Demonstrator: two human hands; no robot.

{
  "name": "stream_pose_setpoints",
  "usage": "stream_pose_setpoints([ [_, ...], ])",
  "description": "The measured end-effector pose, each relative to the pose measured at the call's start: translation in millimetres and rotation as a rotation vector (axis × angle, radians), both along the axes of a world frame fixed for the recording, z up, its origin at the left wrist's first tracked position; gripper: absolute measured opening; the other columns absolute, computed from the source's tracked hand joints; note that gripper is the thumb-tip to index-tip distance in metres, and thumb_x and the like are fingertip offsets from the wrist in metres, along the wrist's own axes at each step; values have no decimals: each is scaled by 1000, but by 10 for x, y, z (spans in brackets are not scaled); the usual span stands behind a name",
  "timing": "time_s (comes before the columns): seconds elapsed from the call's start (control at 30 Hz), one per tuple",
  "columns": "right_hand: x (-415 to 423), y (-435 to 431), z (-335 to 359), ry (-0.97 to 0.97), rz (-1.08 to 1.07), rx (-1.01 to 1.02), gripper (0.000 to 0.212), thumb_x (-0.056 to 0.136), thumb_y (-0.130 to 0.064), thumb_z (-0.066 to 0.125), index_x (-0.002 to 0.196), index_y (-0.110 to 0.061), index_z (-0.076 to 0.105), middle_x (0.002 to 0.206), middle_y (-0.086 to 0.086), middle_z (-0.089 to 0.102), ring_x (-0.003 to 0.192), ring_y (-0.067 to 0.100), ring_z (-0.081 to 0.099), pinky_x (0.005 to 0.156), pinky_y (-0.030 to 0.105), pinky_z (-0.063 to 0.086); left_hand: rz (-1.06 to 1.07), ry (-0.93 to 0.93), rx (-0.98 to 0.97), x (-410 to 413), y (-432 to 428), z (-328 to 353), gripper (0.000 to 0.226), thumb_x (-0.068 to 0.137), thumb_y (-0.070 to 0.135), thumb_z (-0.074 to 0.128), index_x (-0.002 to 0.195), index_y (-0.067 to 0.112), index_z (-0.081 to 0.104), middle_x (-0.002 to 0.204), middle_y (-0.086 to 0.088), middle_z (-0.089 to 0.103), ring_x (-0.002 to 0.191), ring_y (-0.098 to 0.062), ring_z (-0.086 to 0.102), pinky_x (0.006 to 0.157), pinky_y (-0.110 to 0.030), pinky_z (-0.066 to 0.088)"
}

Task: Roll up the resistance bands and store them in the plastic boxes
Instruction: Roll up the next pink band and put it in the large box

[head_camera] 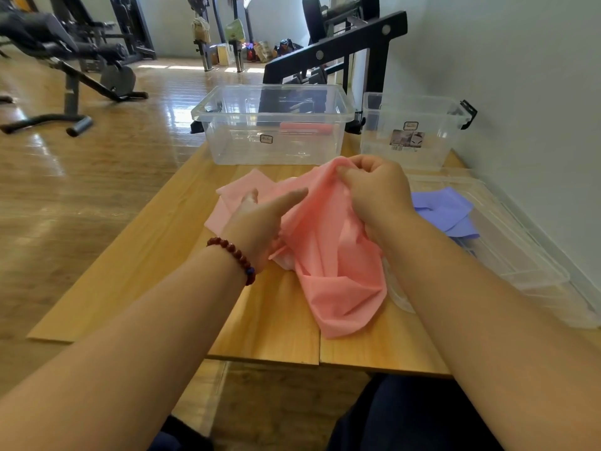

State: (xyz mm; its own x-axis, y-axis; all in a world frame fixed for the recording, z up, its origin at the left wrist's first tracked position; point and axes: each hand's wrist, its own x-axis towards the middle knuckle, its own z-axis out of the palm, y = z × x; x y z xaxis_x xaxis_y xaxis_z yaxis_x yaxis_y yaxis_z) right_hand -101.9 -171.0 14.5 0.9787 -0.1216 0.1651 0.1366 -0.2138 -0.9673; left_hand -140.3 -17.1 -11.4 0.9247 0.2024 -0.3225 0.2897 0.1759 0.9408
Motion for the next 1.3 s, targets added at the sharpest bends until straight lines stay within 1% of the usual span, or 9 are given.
stream_pose_setpoints([
  [0.23,43,32,24,90,-125,127,11,90,-32,68,84,-27,61,77,-7,62,66,13,57,71,37,54,227,39,-148,144,69,100,84,87,9,71,152,29,23,119,-15,58,90,-25,65,52,-33,57],
  [0.33,-37,0,23,258,-50,386,19,85,-40,64,87,-22,58,80,2,61,70,23,57,64,33,47,248,77,-175,266,148,164,59,92,5,63,144,13,38,113,-14,62,92,-25,66,62,-35,58],
  [0.47,-257,-95,46,333,98,796,18,86,-7,39,69,-13,44,54,1,47,39,15,51,54,23,46,173,132,-88,158,164,104,17,98,10,56,114,6,52,112,-9,59,98,-21,61,76,-37,59],
  [0.53,-403,-133,69,293,149,801,21,85,0,33,74,-8,49,53,6,48,35,14,50,49,22,48,199,105,6,58,162,77,22,96,12,58,116,11,48,106,-7,59,88,-21,63,68,-40,59],
  [0.6,-505,-162,73,232,168,729,28,85,5,31,71,-5,54,59,10,48,36,11,49,42,18,45,227,18,172,-48,169,44,41,89,20,63,126,15,46,108,-8,59,91,-25,63,85,-46,56],
  [0.67,-592,-197,62,139,205,741,41,80,11,28,55,-7,55,71,11,56,51,10,53,53,21,47,244,-67,355,-238,134,48,58,87,24,62,141,18,41,114,0,58,95,-22,62,86,-41,55],
  [0.87,-1061,-267,-24,-56,489,808,38,65,11,30,44,-11,53,69,9,62,54,15,48,56,24,46,82,-177,384,-790,-117,-117,6,92,30,62,98,28,63,94,3,64,83,-14,61,78,-36,54],
  [1.17,-1603,-102,-318,-110,568,828,32,62,8,35,48,-12,56,67,12,59,52,19,48,60,28,46,-47,-76,662,-1042,-180,-257,55,83,47,71,122,9,60,114,-7,66,85,-11,61,60,-22,43],
  [1.3,-1716,-100,-356,-97,598,874,33,65,8,33,51,-11,57,70,12,59,53,21,48,62,32,42,-140,-52,1031,-1108,-299,-155,34,89,43,63,94,10,57,88,0,57,66,-9,48,53,-21,35],
])
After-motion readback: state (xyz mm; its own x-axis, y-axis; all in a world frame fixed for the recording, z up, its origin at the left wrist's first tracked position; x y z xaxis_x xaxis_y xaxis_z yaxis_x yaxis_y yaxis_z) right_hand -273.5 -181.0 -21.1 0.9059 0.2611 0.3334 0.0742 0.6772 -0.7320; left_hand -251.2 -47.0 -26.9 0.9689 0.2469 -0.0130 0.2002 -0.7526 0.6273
